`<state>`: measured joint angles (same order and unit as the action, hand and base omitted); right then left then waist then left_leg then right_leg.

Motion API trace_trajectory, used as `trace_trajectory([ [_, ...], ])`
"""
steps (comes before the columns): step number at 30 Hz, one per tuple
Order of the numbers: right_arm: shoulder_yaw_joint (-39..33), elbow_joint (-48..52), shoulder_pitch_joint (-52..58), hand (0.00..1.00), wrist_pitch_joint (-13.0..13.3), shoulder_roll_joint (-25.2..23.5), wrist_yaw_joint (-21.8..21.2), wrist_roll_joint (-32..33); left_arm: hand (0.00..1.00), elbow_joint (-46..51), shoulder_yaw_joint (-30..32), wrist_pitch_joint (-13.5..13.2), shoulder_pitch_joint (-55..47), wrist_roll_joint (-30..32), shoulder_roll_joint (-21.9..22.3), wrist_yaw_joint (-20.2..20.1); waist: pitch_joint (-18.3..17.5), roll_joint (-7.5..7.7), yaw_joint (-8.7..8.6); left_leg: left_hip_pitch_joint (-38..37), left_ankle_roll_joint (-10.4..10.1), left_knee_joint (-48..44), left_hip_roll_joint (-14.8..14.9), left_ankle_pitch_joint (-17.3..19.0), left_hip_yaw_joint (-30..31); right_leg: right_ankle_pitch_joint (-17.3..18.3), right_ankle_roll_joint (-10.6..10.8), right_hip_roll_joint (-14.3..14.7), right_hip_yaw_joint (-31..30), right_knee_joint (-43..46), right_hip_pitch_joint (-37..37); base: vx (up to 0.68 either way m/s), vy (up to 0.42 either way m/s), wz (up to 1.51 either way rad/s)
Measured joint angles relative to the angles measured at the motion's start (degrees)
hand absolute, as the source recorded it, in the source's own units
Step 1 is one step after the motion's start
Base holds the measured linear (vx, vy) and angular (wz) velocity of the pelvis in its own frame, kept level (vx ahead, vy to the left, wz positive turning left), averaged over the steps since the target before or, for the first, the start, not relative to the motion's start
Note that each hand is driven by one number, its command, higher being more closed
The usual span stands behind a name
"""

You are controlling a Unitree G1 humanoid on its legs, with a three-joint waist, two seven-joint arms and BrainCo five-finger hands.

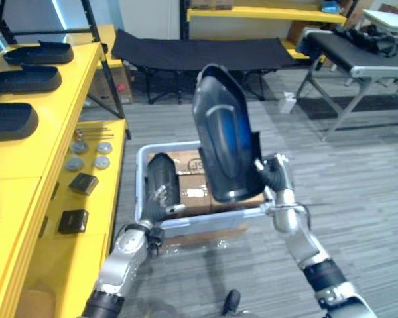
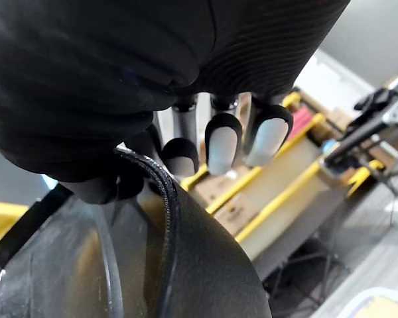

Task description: Walk over and take plastic housings, then place them on the shelf

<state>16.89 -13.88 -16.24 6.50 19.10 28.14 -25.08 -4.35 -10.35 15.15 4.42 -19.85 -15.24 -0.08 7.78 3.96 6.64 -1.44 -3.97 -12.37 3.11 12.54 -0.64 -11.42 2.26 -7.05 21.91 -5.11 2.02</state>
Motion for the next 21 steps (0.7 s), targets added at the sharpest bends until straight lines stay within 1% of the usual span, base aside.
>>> trace_trajectory([
  [5,2.8,-2.7,-0.1,1.0,0.1,-1.9,-1.3,0.0,0.0,-3.0,-0.2,0.0,2.2,-0.1,0.0,0.0,0.0,0.05,-0.56,-0.2,-0.1,-0.1,0.0,0.0,0.0,-0.3,-0.2,0.0,-0.2,0.0,-0.1,-0.01,0.001,-0.02],
  [8,4.6,-3.5,-0.1,1.0,0.1,-2.2,-2.0,0.0,0.0,-4.1,-1.9,0.0,3.5,-0.2,-0.1,0.1,0.0,0.03,-0.69,0.2,-0.3,-0.2,0.0,-0.2,0.1,-0.2,-0.3,0.0,-0.1,0.0,0.1,-0.01,-0.006,0.01],
  [11,5.2,-5.5,-0.2,1.0,1.4,-3.1,-2.5,-0.4,0.0,-4.2,-2.4,0.0,3.6,-0.4,0.3,0.1,0.0,0.01,-0.93,0.5,-0.5,-0.2,0.2,-0.3,0.1,-0.1,-0.4,0.2,0.0,0.0,0.5,-0.01,-0.006,0.01],
  [15,5.3,-7.5,-0.2,1.0,1.8,-3.3,-3.2,-0.4,0.0,-5.0,-3.1,0.0,3.7,-0.5,0.4,1.2,-0.1,-0.04,-1.07,0.5,-0.6,-0.2,0.3,-0.4,0.1,-0.1,-0.4,0.2,0.0,0.0,0.5,0.0,0.0,0.0],
  [19,6.2,-9.2,-0.2,1.0,1.8,-3.3,-3.6,-0.4,0.0,-5.8,-4.0,-0.1,4.2,-0.7,0.2,1.3,-0.1,-0.04,-1.1,0.5,-0.6,-0.2,0.3,-0.4,0.1,0.0,-0.5,0.2,0.1,0.0,0.5,0.0,0.0,0.0],
  [21,7.0,-9.9,-0.2,1.0,1.8,-3.4,-3.7,-0.4,0.0,-5.8,-4.3,-0.2,4.6,-2.2,-0.1,1.3,-0.1,-0.04,-1.13,0.5,-0.6,-0.1,0.3,-0.4,0.1,0.0,-0.5,0.2,0.1,0.0,0.5,0.0,0.0,0.0],
])
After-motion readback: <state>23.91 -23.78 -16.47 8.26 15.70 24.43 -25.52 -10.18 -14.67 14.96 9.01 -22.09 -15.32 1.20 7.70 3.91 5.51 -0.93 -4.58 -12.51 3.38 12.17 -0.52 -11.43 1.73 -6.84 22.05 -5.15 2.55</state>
